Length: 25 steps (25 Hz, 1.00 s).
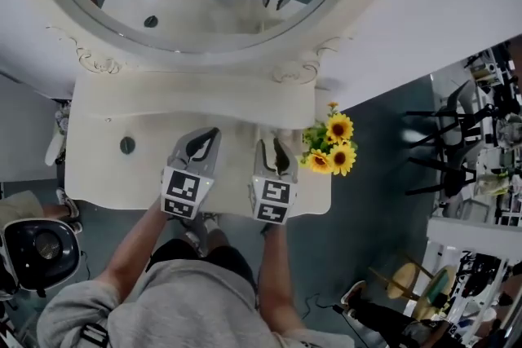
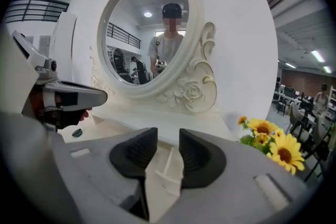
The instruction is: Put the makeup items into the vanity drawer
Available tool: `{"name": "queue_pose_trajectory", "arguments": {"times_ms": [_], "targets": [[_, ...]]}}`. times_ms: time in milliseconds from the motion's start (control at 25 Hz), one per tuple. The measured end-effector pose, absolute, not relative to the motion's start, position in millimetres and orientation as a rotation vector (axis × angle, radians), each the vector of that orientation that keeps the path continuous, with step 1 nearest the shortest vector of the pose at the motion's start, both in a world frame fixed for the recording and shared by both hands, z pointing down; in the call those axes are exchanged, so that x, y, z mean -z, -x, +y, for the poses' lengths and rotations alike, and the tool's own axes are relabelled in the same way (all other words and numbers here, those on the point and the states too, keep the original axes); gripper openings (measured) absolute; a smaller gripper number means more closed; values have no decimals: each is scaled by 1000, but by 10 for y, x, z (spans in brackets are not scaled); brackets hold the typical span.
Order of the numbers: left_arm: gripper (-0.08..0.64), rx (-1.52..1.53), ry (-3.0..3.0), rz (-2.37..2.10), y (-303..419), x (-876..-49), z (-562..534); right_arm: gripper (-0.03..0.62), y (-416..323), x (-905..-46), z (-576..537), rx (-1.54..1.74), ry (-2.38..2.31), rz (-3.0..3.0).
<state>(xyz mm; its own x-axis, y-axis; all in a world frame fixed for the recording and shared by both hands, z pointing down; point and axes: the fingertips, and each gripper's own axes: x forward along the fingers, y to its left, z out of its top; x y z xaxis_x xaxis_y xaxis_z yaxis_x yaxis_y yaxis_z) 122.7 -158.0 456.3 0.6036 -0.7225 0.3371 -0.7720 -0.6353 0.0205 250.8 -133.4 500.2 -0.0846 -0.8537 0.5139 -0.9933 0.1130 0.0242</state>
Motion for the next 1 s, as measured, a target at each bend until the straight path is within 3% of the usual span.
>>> {"name": "queue_pose_trajectory", "arguments": {"times_ms": [440,1000], "targets": [[11,-404,-2601,-1481,-375,-4164,-1195,117,-1617,-4428,-1131,-302,-1690,-2222],[11,-358,-2517,-1685,509,-3883,-330,21,-647,-3994,-401,-142,-1581,-2391]]}}
